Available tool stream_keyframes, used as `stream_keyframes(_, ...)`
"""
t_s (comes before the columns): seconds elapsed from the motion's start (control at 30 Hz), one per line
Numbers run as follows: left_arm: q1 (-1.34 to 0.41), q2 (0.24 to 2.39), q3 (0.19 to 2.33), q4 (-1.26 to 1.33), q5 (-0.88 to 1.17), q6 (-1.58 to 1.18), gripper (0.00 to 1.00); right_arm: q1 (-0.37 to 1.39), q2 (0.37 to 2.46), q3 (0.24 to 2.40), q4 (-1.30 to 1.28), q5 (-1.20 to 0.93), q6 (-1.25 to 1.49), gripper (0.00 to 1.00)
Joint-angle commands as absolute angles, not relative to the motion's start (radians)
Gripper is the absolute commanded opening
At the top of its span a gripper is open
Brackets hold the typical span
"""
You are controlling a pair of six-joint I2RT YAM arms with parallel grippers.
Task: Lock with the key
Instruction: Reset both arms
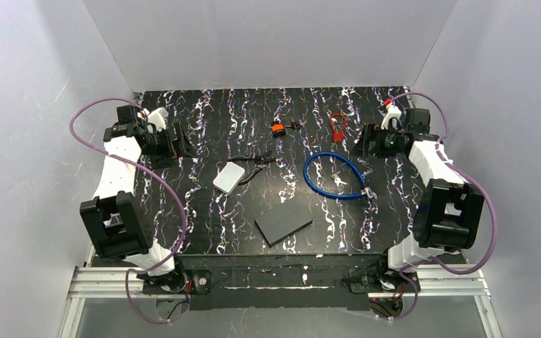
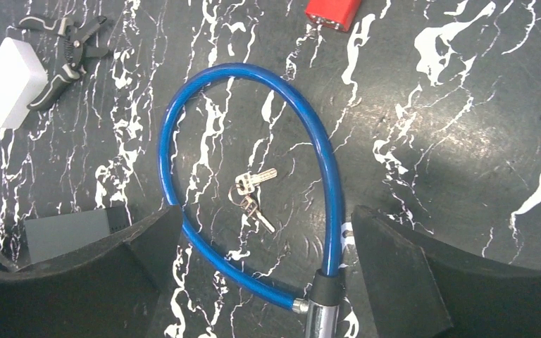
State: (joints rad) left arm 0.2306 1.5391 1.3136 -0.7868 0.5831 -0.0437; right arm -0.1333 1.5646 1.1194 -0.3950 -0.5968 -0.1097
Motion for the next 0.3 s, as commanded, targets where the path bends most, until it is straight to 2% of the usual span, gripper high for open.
stream_keyframes(0.0, 0.233, 1.462, 1.308, -0.789, 0.543, -0.003, 0.98, -0.141, 1.532, 1.119, -0.304, -0.559, -0.082, 0.98)
stream_keyframes(0.27, 0.220, 1.376, 1.292, -0.801, 0.505, 0.082, 0.98, -0.142, 1.531, 1.096, -0.282, -0.563, -0.074, 0.98)
